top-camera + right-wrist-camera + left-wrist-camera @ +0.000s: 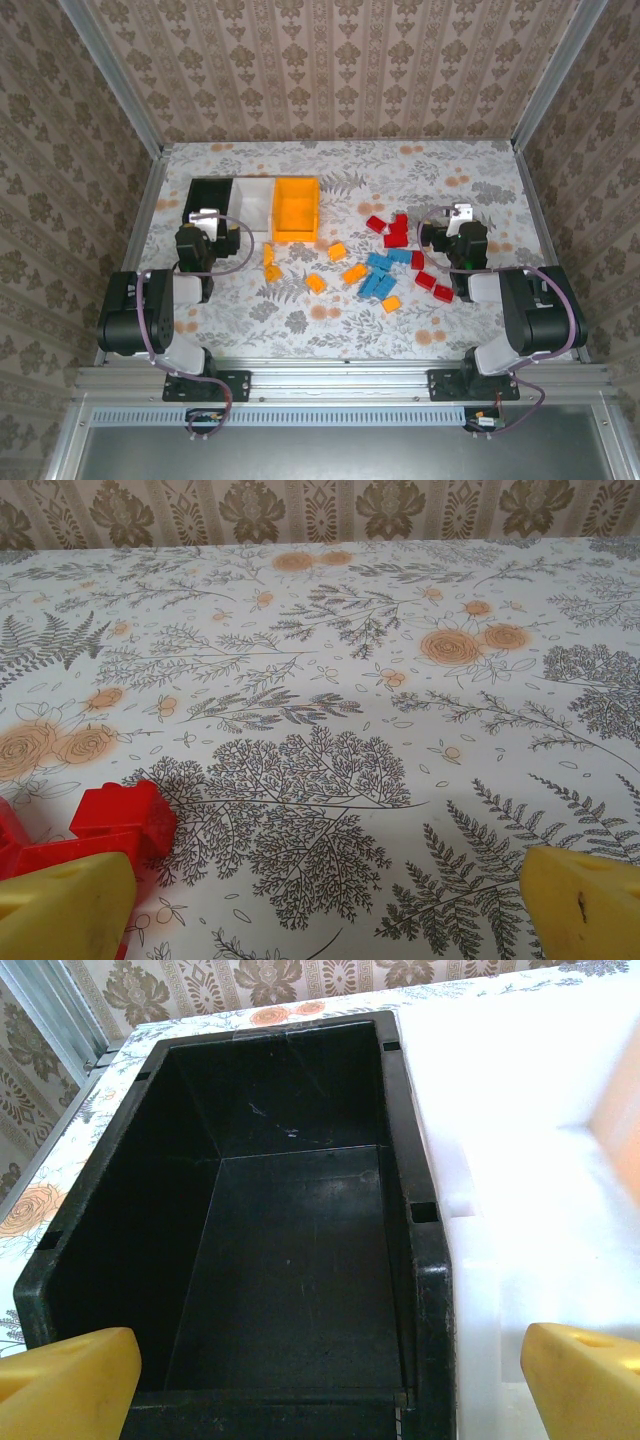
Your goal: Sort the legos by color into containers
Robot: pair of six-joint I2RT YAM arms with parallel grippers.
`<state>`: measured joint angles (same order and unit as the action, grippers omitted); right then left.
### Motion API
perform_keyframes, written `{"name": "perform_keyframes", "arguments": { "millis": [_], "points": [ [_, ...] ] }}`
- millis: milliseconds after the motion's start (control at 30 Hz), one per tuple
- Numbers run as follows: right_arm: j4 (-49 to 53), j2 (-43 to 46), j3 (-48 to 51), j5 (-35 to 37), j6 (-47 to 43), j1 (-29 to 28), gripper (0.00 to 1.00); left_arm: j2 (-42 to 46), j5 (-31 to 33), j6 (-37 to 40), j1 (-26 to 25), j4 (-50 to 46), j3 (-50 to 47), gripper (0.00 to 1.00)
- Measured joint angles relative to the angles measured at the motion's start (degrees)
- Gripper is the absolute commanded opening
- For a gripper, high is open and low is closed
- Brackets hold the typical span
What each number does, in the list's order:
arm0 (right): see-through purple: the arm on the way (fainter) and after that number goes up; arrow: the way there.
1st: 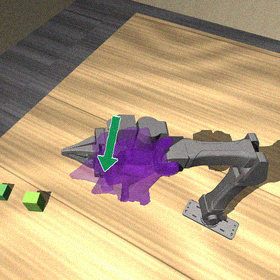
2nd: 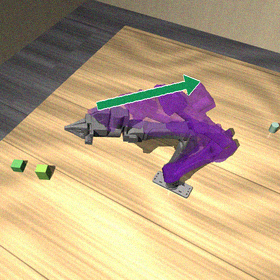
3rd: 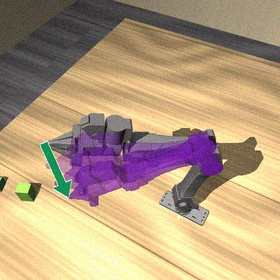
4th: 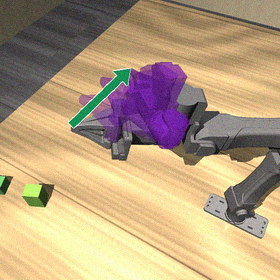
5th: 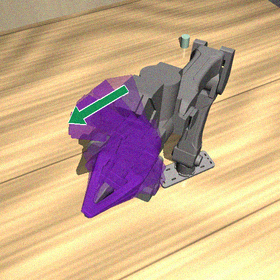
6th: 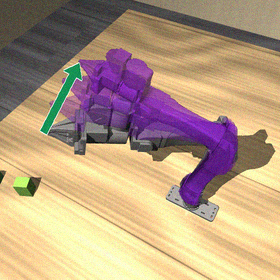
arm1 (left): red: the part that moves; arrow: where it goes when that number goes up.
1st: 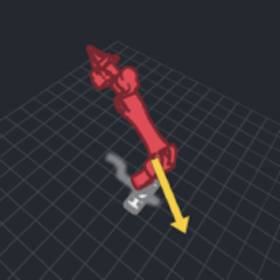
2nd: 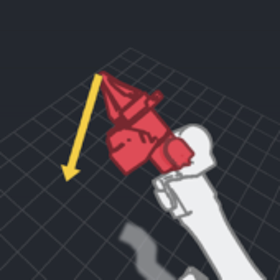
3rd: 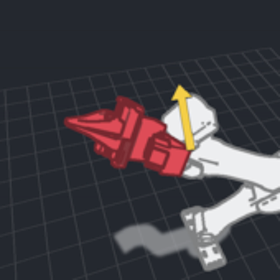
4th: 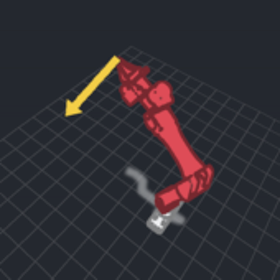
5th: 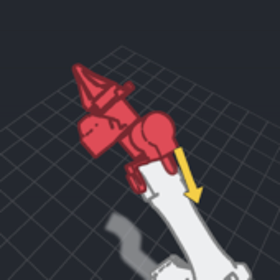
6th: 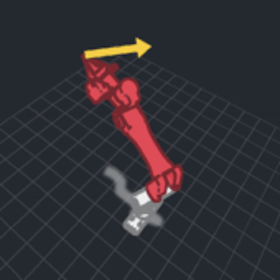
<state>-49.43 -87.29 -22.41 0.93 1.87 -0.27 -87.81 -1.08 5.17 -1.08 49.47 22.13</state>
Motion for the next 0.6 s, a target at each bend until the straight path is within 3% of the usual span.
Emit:
{"name": "perform_keyframes", "arguments": {
  "millis": [600],
  "points": [
    [1.0, 0.2, -0.2, 0.5, 0.0, 0.0, 1.00, 0.1, 0.0, -1.3, 0.8, -2.4, 0.9, 1.00]
  ]
}}
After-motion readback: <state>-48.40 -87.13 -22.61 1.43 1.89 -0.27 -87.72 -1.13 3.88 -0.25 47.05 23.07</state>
